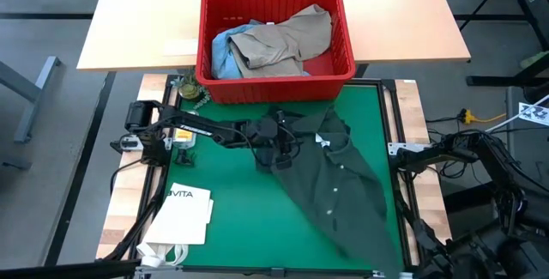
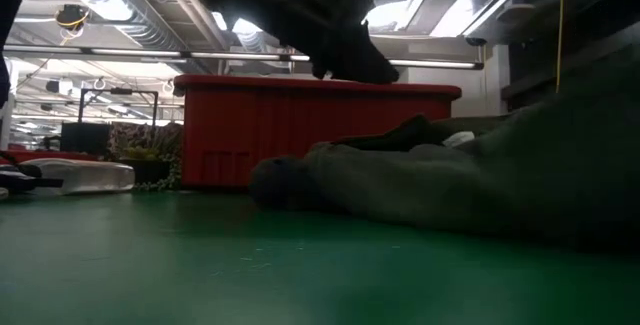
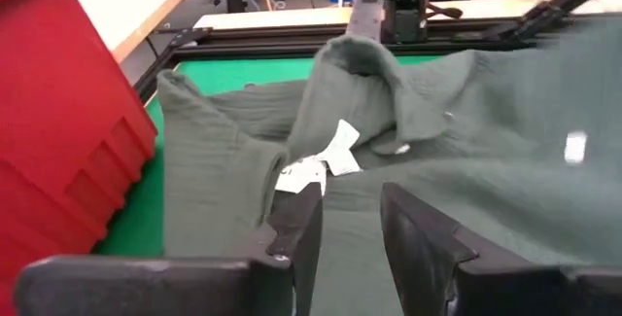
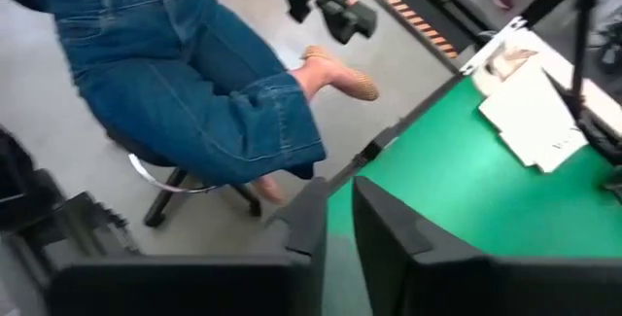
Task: Fold Laundry from Bin
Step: Fold the green shirt
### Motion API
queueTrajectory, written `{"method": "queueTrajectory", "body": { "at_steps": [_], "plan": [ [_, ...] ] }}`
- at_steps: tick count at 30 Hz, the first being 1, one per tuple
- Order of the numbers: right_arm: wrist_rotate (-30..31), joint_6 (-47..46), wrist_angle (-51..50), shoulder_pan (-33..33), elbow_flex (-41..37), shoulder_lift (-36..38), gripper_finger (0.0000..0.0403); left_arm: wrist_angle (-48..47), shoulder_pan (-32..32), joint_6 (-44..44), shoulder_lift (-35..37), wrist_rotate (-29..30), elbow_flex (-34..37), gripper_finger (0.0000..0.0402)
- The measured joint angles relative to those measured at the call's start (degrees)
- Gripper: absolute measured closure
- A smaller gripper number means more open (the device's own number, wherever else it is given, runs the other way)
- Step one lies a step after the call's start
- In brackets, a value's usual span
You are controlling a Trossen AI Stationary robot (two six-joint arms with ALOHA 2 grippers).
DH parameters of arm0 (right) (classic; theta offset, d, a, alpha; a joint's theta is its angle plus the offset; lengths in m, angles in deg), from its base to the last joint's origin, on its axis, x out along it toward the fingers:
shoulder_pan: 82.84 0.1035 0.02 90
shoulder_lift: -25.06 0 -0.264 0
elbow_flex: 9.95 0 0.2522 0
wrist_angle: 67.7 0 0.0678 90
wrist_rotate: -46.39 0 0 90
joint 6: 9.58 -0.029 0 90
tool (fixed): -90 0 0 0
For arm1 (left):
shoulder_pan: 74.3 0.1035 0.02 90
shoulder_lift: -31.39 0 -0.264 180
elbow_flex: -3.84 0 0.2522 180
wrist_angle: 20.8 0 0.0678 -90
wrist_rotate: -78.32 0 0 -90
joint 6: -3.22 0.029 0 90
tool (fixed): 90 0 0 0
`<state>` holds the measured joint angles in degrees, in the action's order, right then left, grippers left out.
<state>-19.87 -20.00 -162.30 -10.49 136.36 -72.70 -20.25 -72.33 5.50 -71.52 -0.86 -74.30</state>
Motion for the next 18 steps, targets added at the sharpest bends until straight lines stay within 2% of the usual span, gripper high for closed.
{"method": "queueTrajectory", "body": {
  "at_steps": [4,8,13,18],
  "plan": [
    [1.3,0.0,-0.1,0.0,0.0,0.0,0.0295,0.2,0.2,-0.2,-0.4,1.1,0.0,0.0261],
    [1.3,1.0,-1.0,0.0,0.0,0.0,0.0263,1.1,1.0,-0.2,-1.0,1.6,0.0,0.0221],
    [6.3,1.9,-9.6,-0.6,0.0,0.0,0.0254,5.9,3.4,-0.2,-3.5,1.9,0.0,0.0192],
    [7.8,6.4,-8.4,-3.5,-0.6,0.7,0.0254,10.6,5.3,-0.3,-6.6,0.3,-0.1,0.019]
  ]
}}
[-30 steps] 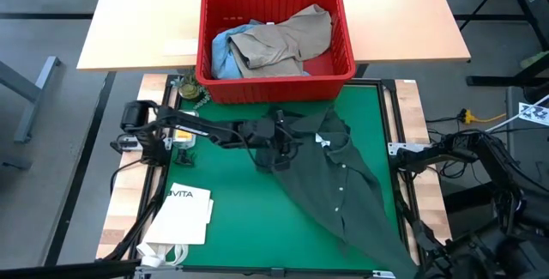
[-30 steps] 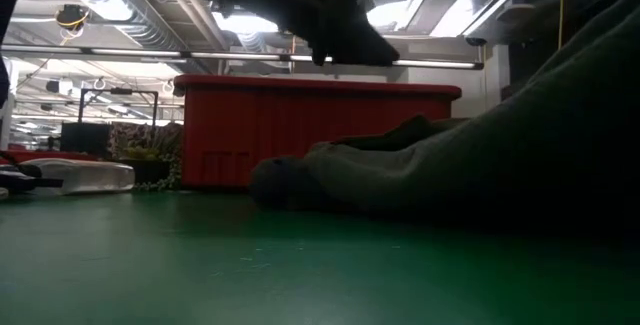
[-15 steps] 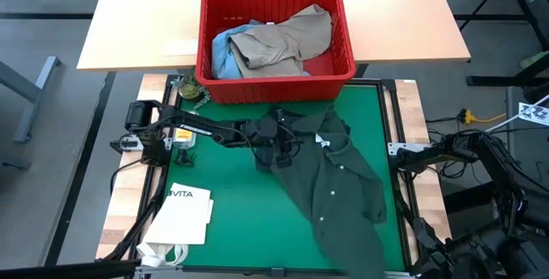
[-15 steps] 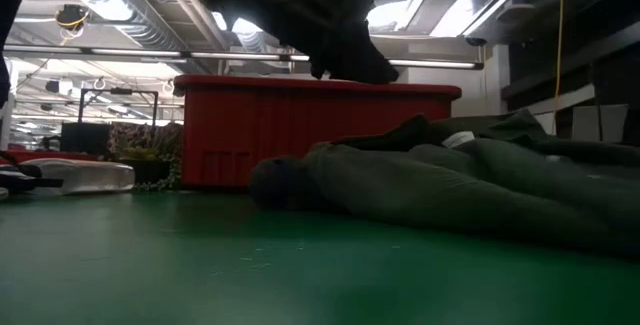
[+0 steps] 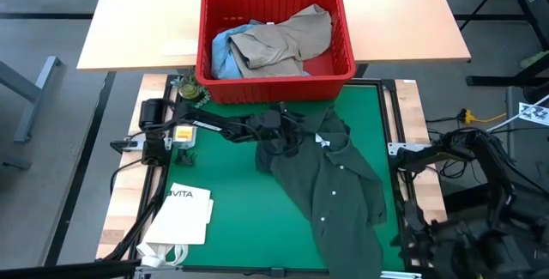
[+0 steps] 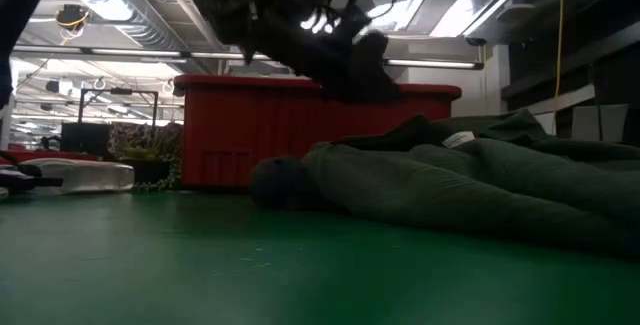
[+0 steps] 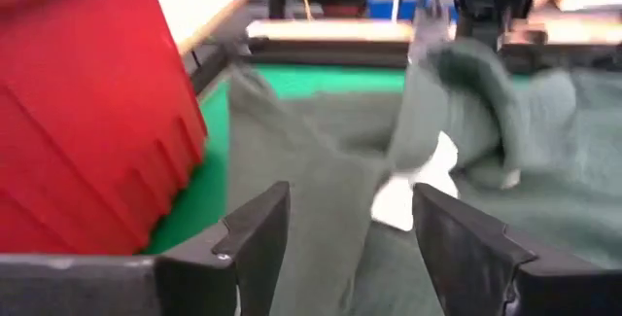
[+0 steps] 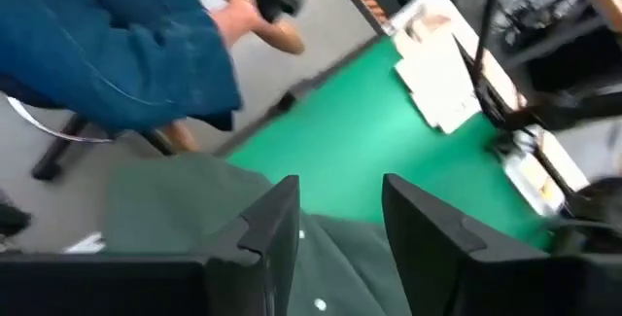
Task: Fold Laundry from Bin
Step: Fold the green shirt
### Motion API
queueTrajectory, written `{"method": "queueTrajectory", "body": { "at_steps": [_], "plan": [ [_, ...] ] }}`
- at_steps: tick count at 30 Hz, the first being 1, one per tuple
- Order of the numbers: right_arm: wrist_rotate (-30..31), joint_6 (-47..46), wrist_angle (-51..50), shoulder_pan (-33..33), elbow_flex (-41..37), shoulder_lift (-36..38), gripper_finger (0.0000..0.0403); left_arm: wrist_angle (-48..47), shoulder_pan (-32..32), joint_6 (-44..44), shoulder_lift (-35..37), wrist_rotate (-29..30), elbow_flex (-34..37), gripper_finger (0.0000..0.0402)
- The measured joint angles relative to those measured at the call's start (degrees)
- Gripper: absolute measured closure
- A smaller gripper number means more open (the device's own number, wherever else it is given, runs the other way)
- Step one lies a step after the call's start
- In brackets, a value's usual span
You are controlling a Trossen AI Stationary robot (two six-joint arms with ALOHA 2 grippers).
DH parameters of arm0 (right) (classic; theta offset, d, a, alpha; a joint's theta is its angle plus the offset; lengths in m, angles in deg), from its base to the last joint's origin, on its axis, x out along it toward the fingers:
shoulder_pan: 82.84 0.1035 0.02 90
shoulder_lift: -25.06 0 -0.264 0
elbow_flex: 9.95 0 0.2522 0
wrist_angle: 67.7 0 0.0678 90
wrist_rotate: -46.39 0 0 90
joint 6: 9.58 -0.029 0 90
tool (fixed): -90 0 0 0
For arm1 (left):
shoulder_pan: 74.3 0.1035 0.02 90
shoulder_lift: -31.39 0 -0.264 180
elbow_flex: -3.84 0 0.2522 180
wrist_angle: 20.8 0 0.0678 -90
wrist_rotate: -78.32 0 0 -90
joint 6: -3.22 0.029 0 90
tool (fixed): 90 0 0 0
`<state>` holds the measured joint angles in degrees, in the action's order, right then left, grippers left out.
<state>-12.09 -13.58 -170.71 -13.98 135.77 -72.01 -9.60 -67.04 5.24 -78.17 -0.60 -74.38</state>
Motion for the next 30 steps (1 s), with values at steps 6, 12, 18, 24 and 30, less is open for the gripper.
{"method": "queueTrajectory", "body": {
  "at_steps": [6,12,18,24,30],
  "plan": [
    [2.9,5.8,-0.7,-6.0,0.0,0.3,0.0253,4.0,0.7,0.0,-4.4,-3.9,0.1,0.0197],
    [2.0,13.6,-0.8,-15.4,-0.5,0.4,0.0253,4.3,0.9,1.6,-6.4,-3.0,0.1,0.0197],
    [-6.3,24.7,-0.8,-26.3,-0.5,1.1,0.0253,4.5,0.8,2.7,-6.6,0.1,0.1,0.023],
    [-10.1,33.7,-0.6,-37.7,-2.9,5.4,0.0253,3.6,-0.4,2.6,-6.3,0.6,0.1,0.0363],
    [-10.1,33.0,-0.4,-50.4,-18.8,15.7,0.0253,-0.8,-3.7,2.6,-1.7,4.2,0.1,0.0394]
  ]
}}
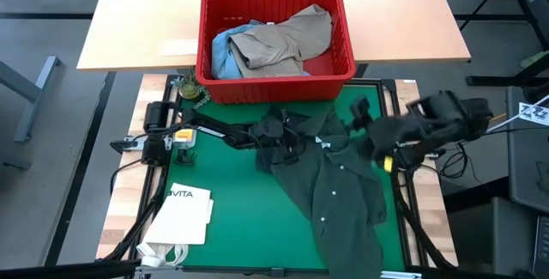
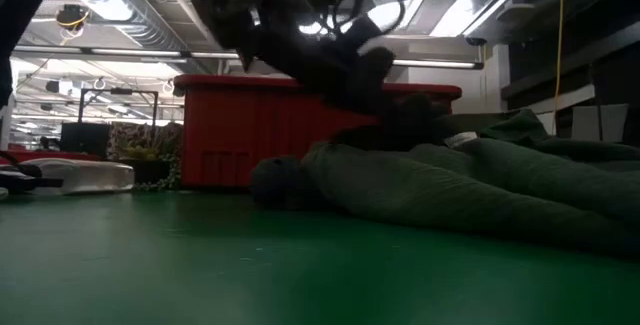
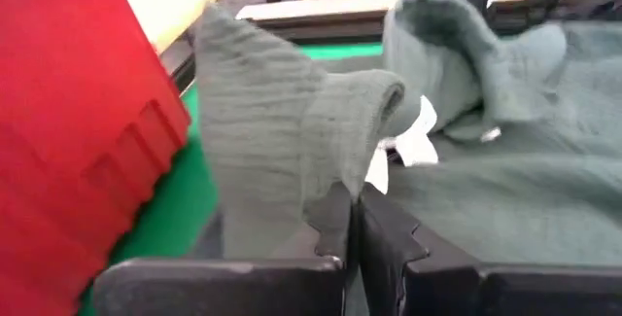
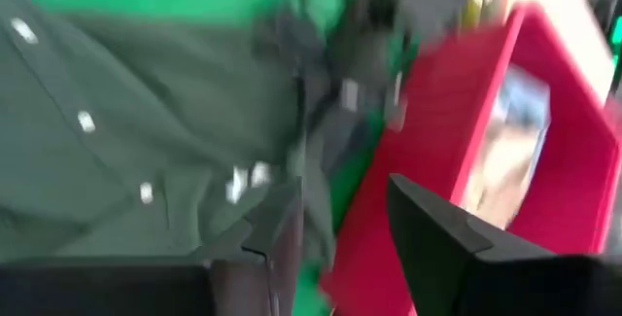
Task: Fold Laundry from Bin
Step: Fold the green shirt
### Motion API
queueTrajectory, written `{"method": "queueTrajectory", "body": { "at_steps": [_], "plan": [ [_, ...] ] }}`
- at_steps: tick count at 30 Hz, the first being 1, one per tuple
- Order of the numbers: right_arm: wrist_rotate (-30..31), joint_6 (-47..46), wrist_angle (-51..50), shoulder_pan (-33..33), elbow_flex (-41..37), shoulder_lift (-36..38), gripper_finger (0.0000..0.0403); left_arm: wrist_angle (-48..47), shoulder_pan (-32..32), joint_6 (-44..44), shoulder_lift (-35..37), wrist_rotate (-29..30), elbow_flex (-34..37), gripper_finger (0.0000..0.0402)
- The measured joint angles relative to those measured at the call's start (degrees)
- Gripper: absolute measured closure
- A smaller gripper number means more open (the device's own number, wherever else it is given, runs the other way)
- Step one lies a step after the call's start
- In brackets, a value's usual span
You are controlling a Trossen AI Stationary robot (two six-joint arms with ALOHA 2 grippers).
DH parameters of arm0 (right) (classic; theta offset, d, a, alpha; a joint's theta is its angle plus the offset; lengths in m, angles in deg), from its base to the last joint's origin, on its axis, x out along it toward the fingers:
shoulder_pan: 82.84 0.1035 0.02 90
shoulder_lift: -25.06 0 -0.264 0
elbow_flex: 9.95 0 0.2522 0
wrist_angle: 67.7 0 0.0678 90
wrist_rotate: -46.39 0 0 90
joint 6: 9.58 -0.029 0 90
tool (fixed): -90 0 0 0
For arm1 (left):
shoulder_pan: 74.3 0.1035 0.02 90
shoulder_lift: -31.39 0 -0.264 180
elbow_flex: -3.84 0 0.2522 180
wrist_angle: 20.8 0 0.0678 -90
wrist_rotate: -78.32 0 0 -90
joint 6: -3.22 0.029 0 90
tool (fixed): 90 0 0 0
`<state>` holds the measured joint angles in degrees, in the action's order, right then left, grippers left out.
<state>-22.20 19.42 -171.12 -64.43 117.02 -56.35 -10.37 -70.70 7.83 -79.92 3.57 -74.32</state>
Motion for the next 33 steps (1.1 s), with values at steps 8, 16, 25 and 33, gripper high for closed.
{"method": "queueTrajectory", "body": {
  "at_steps": [8,16,25,33],
  "plan": [
    [-1.6,-1.9,17.9,-11.8,-32.7,18.9,0.0253,-13.1,-6.1,-1.2,12.6,10.4,0.0,0.0399],
    [-12.0,-1.9,31.1,-14.3,-54.8,26.1,0.0253,-15.7,-11.7,-3.0,21.6,16.1,0.0,0.04],
    [-13.0,-4.5,32.5,-14.3,-63.9,24.5,0.0253,-18.4,-15.4,-3.1,22.2,23.1,0.0,0.0401],
    [-20.2,1.7,31.9,-14.3,-64.6,24.5,0.0253,-22.7,-16.2,-7.9,22.2,24.7,0.0,0.0401]
  ]
}}
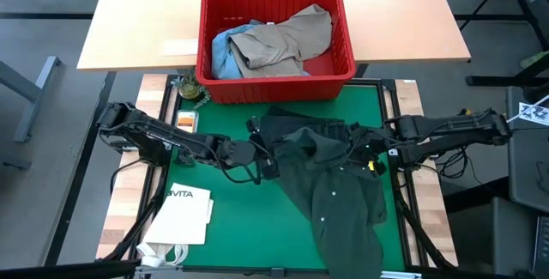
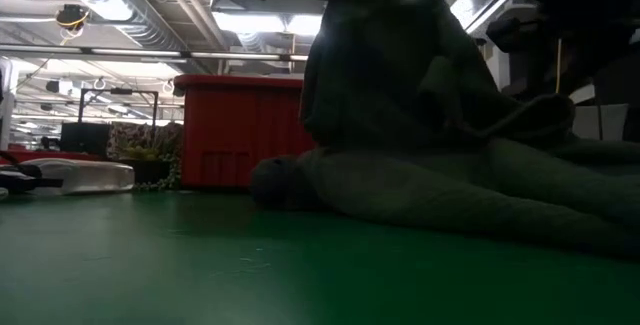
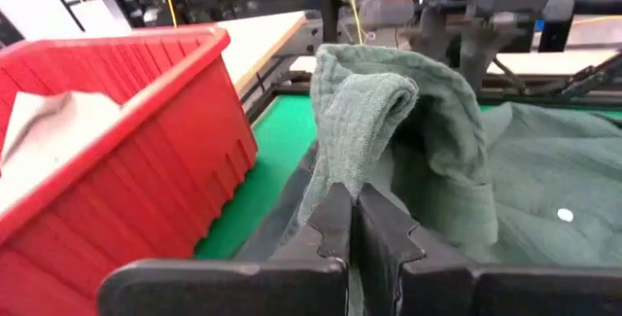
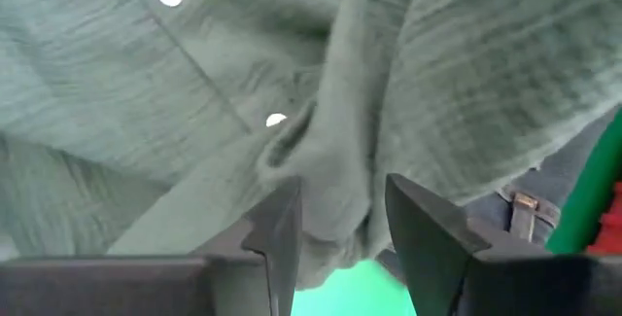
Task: Fold Laundry from Bin
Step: Fold the green shirt
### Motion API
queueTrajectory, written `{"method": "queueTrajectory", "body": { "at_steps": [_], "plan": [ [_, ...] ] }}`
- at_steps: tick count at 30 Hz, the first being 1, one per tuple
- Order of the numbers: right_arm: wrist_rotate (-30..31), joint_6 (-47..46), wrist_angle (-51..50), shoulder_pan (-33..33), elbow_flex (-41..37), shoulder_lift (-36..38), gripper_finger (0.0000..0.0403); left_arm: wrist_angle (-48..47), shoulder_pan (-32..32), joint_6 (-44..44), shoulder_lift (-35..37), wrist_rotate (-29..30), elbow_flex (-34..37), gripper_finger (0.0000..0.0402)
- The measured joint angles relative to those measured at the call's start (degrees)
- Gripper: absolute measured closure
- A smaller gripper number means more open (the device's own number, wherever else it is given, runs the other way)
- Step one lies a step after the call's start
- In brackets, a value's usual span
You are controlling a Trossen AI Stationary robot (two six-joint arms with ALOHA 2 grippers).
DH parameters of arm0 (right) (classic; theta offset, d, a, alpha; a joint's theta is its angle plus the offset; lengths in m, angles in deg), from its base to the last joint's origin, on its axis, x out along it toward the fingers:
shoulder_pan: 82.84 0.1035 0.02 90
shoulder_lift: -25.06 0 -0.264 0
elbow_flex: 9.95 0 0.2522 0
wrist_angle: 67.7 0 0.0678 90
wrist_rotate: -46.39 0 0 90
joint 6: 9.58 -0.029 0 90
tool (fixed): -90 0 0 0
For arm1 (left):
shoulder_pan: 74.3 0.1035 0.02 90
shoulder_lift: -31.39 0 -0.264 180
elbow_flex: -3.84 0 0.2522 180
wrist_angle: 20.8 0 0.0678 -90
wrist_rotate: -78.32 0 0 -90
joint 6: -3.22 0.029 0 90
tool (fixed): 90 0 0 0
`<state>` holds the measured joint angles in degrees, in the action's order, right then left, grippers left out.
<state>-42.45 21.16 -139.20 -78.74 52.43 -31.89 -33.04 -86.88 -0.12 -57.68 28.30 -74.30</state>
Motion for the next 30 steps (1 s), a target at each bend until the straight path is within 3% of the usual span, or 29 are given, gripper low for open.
{"method": "queueTrajectory", "body": {
  "at_steps": [8,14,26,30],
  "plan": [
    [-0.2,0.3,-7.2,0.0,0.0,0.0,0.0253,-1.9,0.0,-2.5,0.0,0.0,0.0,0.0401],
    [5.5,0.5,-4.4,0.0,0.0,-0.3,0.0253,-2.0,0.0,-2.5,0.0,0.0,0.0,0.0401],
    [2.6,1.1,-0.4,0.0,-4.0,-6.0,0.0253,-2.0,-0.3,-2.6,0.0,-0.6,0.0,0.0401],
    [0.8,1.1,1.7,0.0,-4.5,-6.4,0.0279,-2.0,-1.1,-2.6,0.0,-0.4,0.0,0.0401]
  ]
}}
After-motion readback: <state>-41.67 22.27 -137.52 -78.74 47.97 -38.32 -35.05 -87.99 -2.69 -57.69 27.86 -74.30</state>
